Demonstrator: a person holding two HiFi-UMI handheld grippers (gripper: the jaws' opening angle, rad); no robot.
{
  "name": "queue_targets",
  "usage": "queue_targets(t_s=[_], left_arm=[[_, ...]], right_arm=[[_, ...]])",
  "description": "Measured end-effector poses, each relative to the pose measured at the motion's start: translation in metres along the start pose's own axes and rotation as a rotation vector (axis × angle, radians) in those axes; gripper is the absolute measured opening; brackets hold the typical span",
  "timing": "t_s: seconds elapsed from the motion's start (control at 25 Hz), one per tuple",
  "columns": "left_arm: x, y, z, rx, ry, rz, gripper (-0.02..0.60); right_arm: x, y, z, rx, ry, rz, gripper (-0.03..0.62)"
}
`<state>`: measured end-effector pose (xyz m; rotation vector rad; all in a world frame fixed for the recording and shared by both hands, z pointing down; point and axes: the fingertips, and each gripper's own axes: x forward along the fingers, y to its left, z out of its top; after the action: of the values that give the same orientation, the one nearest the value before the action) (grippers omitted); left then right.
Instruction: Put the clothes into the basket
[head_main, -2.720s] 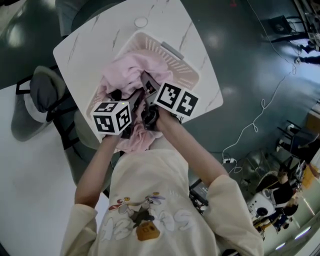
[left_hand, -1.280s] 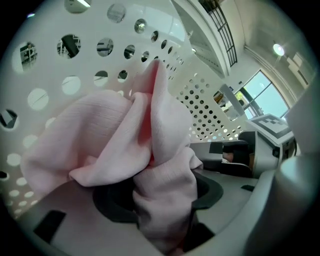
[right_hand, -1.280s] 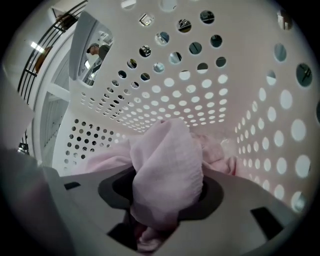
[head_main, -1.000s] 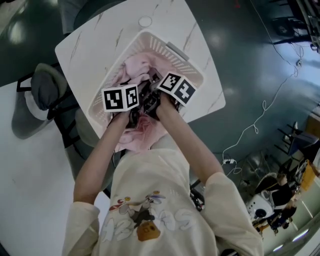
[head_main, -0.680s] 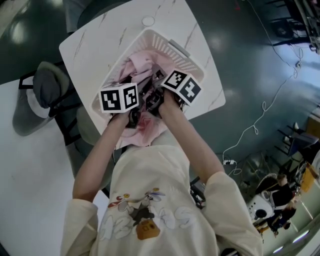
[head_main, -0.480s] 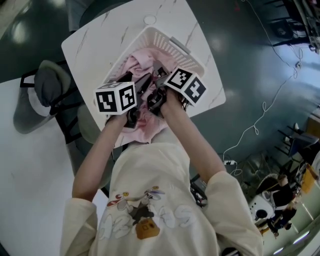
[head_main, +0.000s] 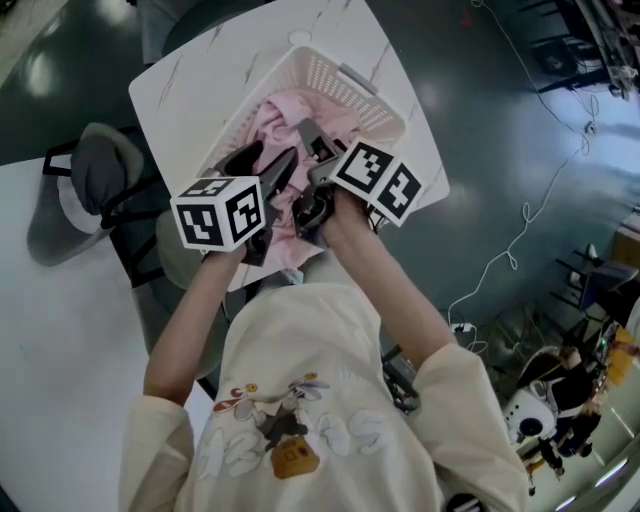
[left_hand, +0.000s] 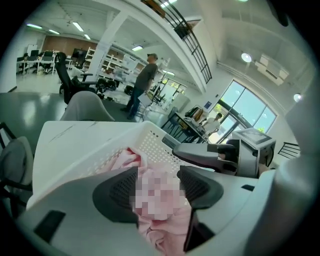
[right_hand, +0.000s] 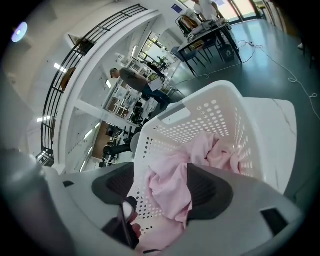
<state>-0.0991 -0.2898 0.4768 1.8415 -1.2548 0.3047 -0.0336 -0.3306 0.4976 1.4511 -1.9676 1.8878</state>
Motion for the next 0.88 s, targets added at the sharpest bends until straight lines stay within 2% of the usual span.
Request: queue_targets(t_s=[0.24, 0.48, 0.64, 0.88], left_arm=[[-0.027, -0.009, -0.012, 0.013, -0.03, -0.024, 0.267], [-0.056, -0.019, -0.039, 0.095, -0.046, -0.018, 0.264], [-0.08, -0.018, -0.053, 0.115, -0.076, 0.0, 0.22], [-0.108, -0.018, -0.081, 0.097, -0.105, 0.02, 0.143]], right_arm=[[-0.032, 0.01, -0.015, -0.122, -0.015, 0.04, 0.314], [-0.068, 0.008, -0.038, -0.325, -0.019, 0.065, 0.303], [-0.09, -0.002, -0.058, -0.419, -0.033, 0.053, 0.293], [-0.115, -0.026, -0.086, -0.445, -0.04, 0.015, 0.279]])
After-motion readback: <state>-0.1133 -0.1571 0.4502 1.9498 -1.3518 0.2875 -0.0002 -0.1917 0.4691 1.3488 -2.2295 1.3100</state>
